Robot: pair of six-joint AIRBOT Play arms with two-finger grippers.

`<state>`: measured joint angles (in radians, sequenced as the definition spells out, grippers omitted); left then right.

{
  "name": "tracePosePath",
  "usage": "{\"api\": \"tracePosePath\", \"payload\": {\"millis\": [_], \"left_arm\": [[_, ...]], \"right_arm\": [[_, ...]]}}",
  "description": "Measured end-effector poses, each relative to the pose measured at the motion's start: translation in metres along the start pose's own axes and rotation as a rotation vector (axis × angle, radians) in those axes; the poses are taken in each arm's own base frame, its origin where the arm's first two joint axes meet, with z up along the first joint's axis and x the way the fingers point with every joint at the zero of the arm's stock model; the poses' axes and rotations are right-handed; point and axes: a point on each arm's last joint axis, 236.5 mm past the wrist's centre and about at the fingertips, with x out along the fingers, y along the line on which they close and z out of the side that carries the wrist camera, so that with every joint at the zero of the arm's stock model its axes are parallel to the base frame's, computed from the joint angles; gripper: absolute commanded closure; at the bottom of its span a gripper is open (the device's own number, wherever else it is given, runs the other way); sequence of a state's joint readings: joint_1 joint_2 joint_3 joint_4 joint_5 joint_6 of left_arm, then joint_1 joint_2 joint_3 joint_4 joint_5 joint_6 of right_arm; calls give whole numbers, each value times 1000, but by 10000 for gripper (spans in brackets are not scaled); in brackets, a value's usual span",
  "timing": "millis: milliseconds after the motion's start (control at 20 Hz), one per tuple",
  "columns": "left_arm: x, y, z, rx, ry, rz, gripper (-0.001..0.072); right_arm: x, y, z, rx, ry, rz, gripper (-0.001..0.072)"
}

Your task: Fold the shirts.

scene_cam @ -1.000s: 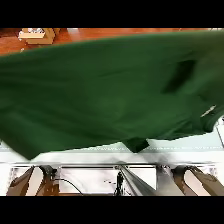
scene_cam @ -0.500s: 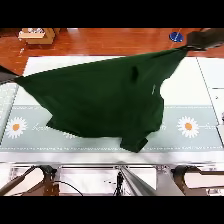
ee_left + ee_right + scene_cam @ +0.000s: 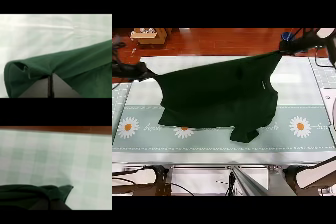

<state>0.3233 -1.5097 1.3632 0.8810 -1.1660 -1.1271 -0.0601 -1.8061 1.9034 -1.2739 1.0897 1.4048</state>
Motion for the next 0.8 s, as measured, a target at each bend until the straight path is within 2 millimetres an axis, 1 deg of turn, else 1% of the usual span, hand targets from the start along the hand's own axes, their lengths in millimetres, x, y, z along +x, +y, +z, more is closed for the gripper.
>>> {"api": "tracePosePath", "payload": {"millis": [50,100,150,200,250,300,400,500,550,600,650,700,750,800], "left_arm": [[15,0,-2,8,14,-3,398],[26,-1,-6,9,36,-9,330],[34,-1,-8,12,48,-12,306],[36,0,-11,12,63,-17,306],[34,4,-14,13,85,-15,305],[28,12,-19,6,111,-7,306],[11,32,-37,-49,176,2,306],[-6,51,-69,-146,262,-11,303],[-12,58,-88,-206,306,-24,241],[-17,64,-110,-265,357,-38,149],[-20,65,-128,-320,398,-57,128],[-21,66,-144,-369,434,-75,126],[-21,66,-158,-407,465,-85,126],[-20,66,-167,-433,482,-95,126]], "right_arm": [[8,-1,-8,6,31,3,343],[14,-1,-16,12,62,12,341],[15,-2,-23,13,90,15,342],[12,-2,-27,7,113,18,341],[5,-5,-32,-11,141,9,317],[-7,-10,-38,-28,175,-8,245],[-32,-35,-57,-42,256,-77,242],[-52,-52,-77,6,319,-88,241],[-58,-58,-89,40,350,-74,238],[-61,-60,-102,79,377,-48,238],[-62,-60,-114,111,402,-15,238],[-61,-59,-124,142,421,22,238],[-59,-57,-134,166,440,54,239],[-57,-53,-144,186,458,86,239]]}}
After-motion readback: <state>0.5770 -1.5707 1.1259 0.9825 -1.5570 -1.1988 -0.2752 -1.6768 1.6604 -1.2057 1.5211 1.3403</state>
